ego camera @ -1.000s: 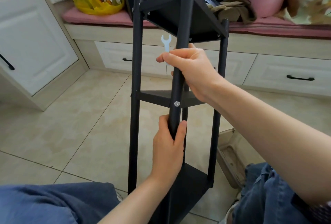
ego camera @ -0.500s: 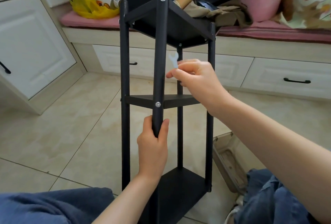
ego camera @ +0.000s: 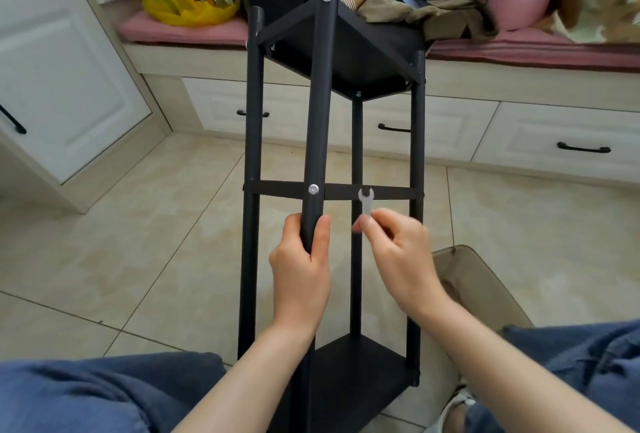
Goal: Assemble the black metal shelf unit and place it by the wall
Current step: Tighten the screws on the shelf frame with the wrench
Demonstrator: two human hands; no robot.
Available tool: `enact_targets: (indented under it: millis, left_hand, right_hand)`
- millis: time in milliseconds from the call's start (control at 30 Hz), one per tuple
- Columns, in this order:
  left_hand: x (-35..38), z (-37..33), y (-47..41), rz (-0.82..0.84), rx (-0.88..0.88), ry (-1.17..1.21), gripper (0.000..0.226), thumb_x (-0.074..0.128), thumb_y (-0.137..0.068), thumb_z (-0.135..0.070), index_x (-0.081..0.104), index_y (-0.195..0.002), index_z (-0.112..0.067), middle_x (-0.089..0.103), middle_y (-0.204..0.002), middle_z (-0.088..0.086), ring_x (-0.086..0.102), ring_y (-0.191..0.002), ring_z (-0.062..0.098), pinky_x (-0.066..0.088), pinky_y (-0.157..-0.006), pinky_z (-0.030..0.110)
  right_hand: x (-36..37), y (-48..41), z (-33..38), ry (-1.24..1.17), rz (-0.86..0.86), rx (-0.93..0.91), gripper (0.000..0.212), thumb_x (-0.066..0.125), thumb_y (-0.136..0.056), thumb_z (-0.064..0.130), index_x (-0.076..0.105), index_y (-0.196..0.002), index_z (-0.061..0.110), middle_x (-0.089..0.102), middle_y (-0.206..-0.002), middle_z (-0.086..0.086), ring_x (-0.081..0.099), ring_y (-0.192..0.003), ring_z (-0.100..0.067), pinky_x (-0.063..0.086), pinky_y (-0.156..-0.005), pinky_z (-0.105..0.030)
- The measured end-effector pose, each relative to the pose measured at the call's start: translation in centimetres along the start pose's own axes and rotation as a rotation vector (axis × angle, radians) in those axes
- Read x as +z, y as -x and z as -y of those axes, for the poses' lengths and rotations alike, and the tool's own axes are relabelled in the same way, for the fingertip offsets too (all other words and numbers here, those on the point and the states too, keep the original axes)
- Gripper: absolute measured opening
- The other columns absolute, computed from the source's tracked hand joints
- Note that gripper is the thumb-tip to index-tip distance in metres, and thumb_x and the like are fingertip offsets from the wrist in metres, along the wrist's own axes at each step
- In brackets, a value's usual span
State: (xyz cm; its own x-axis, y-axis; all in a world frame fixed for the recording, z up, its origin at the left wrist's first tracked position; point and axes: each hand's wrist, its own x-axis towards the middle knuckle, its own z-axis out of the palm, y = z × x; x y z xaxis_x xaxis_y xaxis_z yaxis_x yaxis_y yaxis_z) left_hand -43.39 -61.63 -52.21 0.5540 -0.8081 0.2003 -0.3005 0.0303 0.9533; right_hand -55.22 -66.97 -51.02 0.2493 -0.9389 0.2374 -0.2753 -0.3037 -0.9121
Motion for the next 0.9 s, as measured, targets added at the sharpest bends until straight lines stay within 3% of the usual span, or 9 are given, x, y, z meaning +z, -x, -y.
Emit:
enact_targets:
  millis: [167, 233, 333, 433, 600, 800, 900]
  left_hand:
    - [-0.1, 0.0, 0.4, 0.001, -0.004, -0.018, 0.028, 0.049, -0.087, -0.056, 0.054, -0.083, -0.028, 0.054, -0.057, -0.018, 0.052, -0.051, 0.007, 0.043, -0.049, 0.019]
    - [-0.2, 0.2, 0.5, -0.003, -0.006, -0.026, 0.031, 0.047, -0.086, -0.058, 0.054, -0.083, -0.029, 0.054, -0.059, -0.017, 0.053, -0.053, 0.007, 0.044, -0.05, 0.02]
    - [-0.4, 0.5, 0.2, -0.023, 0.01, -0.055, 0.036, 0.044, -0.087, -0.063, 0.055, -0.081, -0.029, 0.056, -0.061, -0.012, 0.055, -0.054, 0.016, 0.048, -0.052, 0.035]
    - [-0.5, 0.7, 0.1, -0.039, -0.002, -0.064, 0.04, 0.039, -0.087, -0.066, 0.055, -0.082, -0.029, 0.057, -0.063, -0.01, 0.056, -0.058, 0.028, 0.05, -0.056, 0.048]
    - [-0.7, 1.0, -0.1, -0.052, -0.043, -0.086, 0.03, 0.041, -0.098, -0.053, 0.056, -0.083, -0.031, 0.06, -0.065, -0.016, 0.056, -0.056, 0.015, 0.047, -0.054, 0.035]
    - [-1.3, 1.6, 0.0, -0.077, -0.098, -0.083, 0.031, 0.044, -0.103, -0.045, 0.056, -0.081, -0.027, 0.055, -0.059, -0.009, 0.052, -0.052, 0.019, 0.045, -0.05, 0.042]
    - [-1.5, 2.1, 0.0, -0.088, -0.105, -0.094, 0.034, 0.044, -0.104, -0.045, 0.056, -0.08, -0.025, 0.055, -0.061, -0.007, 0.054, -0.052, 0.02, 0.044, -0.05, 0.039]
  right_hand:
    - [1.9, 1.2, -1.7, 0.032, 0.036, 0.063, 0.029, 0.056, -0.098, 0.015, 0.067, -0.071, 0.012, 0.055, -0.057, 0.008, 0.053, -0.059, -0.006, 0.038, -0.055, -0.015]
    - [2.3, 1.0, -1.8, 0.038, 0.077, 0.112, 0.03, 0.056, -0.098, 0.019, 0.067, -0.071, 0.014, 0.057, -0.059, 0.005, 0.054, -0.062, -0.01, 0.042, -0.058, -0.023]
    - [2.3, 0.0, -1.3, 0.009, 0.137, 0.189, 0.031, 0.056, -0.097, 0.02, 0.069, -0.071, 0.011, 0.057, -0.061, -0.006, 0.05, -0.06, -0.014, 0.045, -0.064, -0.034]
    - [2.5, -0.8, -0.8, -0.058, 0.204, 0.285, 0.031, 0.055, -0.096, 0.02, 0.07, -0.069, 0.012, 0.044, -0.053, 0.002, 0.042, -0.056, -0.012, 0.041, -0.064, -0.036]
    - [3.1, -1.4, -0.2, -0.048, 0.314, 0.322, 0.034, 0.051, -0.096, 0.019, 0.065, -0.065, 0.017, 0.042, -0.055, 0.004, 0.04, -0.058, -0.016, 0.035, -0.063, -0.034]
    - [3.1, -2.5, 0.7, -0.078, 0.397, 0.375, 0.032, 0.05, -0.091, 0.013, 0.057, -0.06, 0.013, 0.039, -0.053, 0.0, 0.035, -0.055, -0.018, 0.031, -0.06, -0.037]
    - [3.5, -2.5, 0.7, -0.047, 0.404, 0.354, 0.034, 0.053, -0.093, 0.016, 0.061, -0.06, 0.014, 0.043, -0.051, 0.004, 0.04, -0.055, -0.016, 0.036, -0.06, -0.033]
